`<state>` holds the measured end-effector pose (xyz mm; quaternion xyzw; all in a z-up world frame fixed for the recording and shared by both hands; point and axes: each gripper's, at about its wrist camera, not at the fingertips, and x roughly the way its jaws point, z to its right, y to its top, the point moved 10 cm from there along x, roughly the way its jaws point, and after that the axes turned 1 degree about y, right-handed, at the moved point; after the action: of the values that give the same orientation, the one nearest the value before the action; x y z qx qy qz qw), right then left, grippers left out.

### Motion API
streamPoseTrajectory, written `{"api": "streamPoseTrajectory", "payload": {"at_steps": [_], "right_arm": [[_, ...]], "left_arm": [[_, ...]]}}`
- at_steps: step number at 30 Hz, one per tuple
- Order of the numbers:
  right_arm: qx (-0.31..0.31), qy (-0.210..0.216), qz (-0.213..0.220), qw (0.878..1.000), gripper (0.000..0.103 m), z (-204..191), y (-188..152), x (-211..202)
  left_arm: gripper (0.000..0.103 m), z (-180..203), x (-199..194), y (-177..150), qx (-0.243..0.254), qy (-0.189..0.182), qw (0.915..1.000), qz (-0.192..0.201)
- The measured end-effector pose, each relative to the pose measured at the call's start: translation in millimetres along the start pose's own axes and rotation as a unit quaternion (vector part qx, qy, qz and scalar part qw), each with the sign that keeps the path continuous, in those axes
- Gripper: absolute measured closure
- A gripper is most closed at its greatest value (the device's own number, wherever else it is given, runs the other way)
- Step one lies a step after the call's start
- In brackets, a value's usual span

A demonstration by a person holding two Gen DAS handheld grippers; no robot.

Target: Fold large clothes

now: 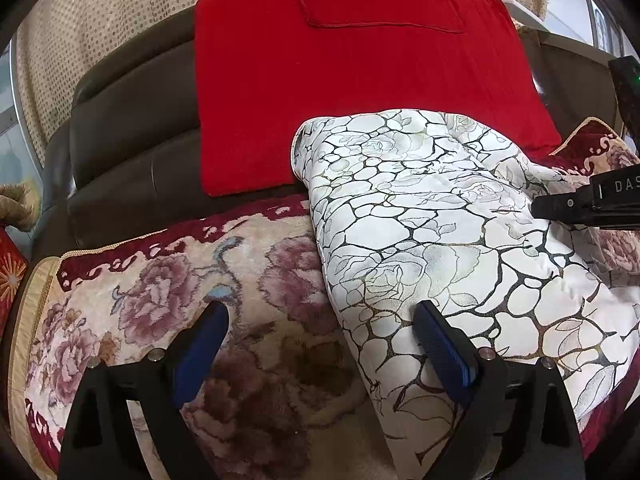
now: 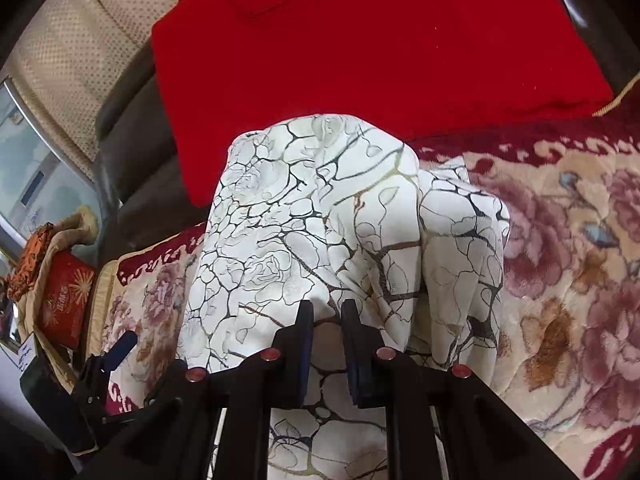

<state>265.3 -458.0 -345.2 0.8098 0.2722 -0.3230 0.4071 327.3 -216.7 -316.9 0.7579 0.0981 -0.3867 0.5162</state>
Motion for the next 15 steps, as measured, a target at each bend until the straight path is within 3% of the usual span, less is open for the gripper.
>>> {"api": "streamPoseTrajectory", "payload": {"at_steps": [15], "right_arm": [[0.011, 0.022, 0.0, 1.0, 0.085, 3.8, -0.7, 1.9]], "left_arm": [[0.009, 1.5, -1.0, 1.8, 0.008, 0.006, 0.9999, 0.005]]}}
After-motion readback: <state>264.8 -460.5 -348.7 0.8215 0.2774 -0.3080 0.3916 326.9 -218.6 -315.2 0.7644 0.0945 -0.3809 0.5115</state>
